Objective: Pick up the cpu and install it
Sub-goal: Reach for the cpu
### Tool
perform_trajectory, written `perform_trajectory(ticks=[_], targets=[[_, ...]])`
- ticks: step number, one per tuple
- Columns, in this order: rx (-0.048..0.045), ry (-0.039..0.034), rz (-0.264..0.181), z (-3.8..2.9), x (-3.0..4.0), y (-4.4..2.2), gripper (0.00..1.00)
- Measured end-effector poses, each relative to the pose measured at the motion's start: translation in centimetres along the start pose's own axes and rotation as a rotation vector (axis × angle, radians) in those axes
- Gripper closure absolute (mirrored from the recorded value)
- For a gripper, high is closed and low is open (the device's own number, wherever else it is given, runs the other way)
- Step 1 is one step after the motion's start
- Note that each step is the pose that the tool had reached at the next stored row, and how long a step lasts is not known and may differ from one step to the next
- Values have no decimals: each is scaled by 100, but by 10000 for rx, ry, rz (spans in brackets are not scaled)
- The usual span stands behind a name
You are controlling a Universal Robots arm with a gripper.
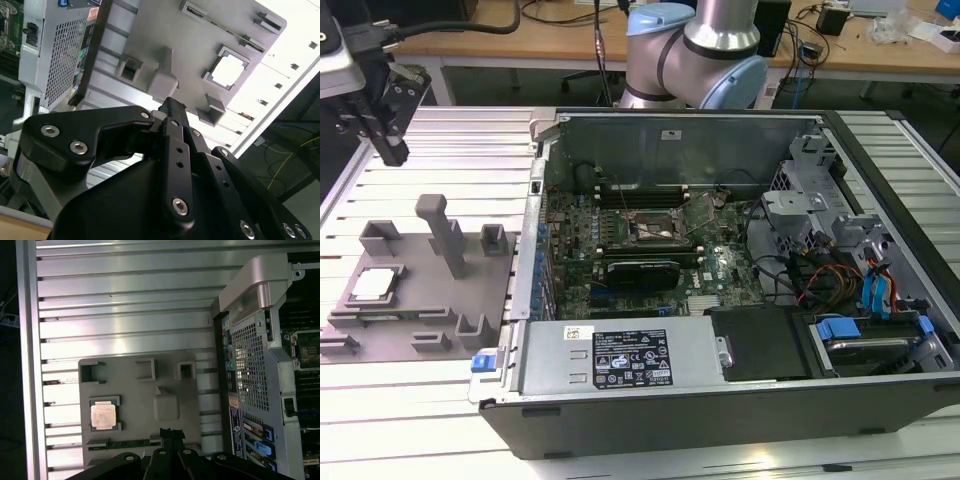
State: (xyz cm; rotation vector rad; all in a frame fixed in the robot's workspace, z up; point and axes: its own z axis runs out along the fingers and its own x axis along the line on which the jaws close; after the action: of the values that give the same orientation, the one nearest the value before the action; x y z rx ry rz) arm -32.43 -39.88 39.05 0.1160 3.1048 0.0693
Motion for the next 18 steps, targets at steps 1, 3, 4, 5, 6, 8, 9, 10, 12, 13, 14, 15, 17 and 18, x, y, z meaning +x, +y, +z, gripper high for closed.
perform_trajectory(ticks=[1,3,4,5,6,8,9,10,12,13,14,15,17,18], targets=[[1,1,0,11,14,-2,89],[1,1,0,38,43,-5,89],[2,2,0,47,56,-7,89],[0,0,0,65,79,-9,89],[1,1,-1,85,113,-13,89],[1,1,-1,109,170,-18,89],[0,0,0,117,186,-19,89],[0,1,0,123,200,-21,89],[0,0,-1,139,226,-23,89],[1,1,0,150,248,-26,89],[0,-1,0,163,269,-27,89],[0,-1,0,170,279,-28,89],[0,1,0,182,300,-31,89],[0,1,0,190,313,-32,89]])
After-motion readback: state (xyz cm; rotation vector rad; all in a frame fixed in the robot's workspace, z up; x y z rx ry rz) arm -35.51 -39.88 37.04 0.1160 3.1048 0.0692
